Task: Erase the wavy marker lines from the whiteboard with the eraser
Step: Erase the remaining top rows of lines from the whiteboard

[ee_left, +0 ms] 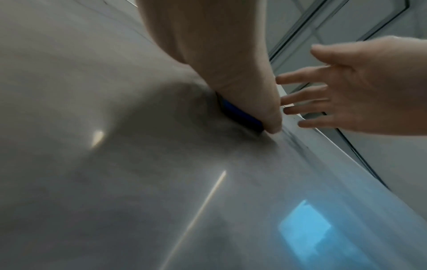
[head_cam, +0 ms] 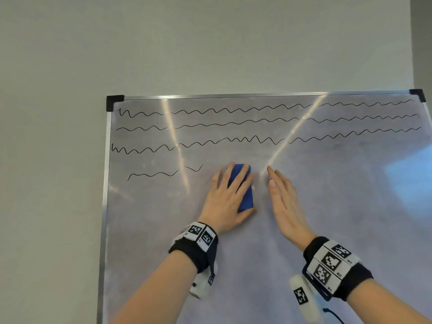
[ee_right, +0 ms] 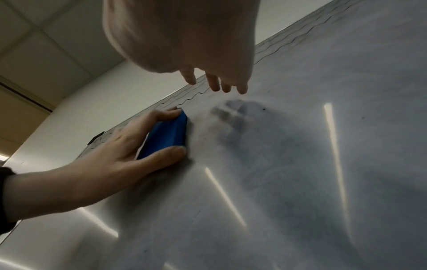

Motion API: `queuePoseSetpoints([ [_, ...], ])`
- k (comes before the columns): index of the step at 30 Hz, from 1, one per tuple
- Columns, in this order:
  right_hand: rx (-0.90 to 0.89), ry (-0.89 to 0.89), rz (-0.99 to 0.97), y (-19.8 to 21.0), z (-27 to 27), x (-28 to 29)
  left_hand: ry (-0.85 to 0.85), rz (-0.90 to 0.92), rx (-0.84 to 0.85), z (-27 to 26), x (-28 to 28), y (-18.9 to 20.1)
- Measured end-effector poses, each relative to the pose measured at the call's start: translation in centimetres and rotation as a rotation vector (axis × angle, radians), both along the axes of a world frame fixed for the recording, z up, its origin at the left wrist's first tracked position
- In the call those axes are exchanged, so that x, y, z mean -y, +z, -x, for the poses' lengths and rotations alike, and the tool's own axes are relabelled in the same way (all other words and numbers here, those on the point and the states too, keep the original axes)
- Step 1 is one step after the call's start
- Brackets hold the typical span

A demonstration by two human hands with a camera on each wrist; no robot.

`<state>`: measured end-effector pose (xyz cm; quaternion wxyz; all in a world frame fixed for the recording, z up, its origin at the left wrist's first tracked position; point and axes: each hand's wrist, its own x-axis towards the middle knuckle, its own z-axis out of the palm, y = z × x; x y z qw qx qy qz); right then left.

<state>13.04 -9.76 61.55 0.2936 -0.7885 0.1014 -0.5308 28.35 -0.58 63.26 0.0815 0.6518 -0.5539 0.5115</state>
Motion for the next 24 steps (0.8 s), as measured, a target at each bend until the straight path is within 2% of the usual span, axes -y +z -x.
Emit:
queuePoseSetpoints([
  [4,0.014,-0.017,-0.026,0.2,-0.2,-0.8,0.042,0.008,0.066,-2.8,-3.5,0.5],
  [8,-0.017,-0.025,0.009,0.5,-0.7,-1.5,0.132,0.174,-0.066,-5.0,-6.5,0.5],
  [12,-0.042,0.009,0.042,0.7,-1.7,-2.6,0.13,0.212,-0.181,-3.2,-5.0,0.3],
  [16,-0.091,0.013,0.07,0.6,-2.0,-3.0,0.055,0.042,-0.081,-1.7,-3.3,0.1],
  [19,-0.092,0.039,0.08,0.6,-2.1,-2.7,0.091,0.012,0.03,-2.9,-5.0,0.6],
  [24,-0.086,0.098,0.08,0.9,-2.3,-2.9,0.167,0.237,-0.117,-5.9,-8.8,-0.2],
])
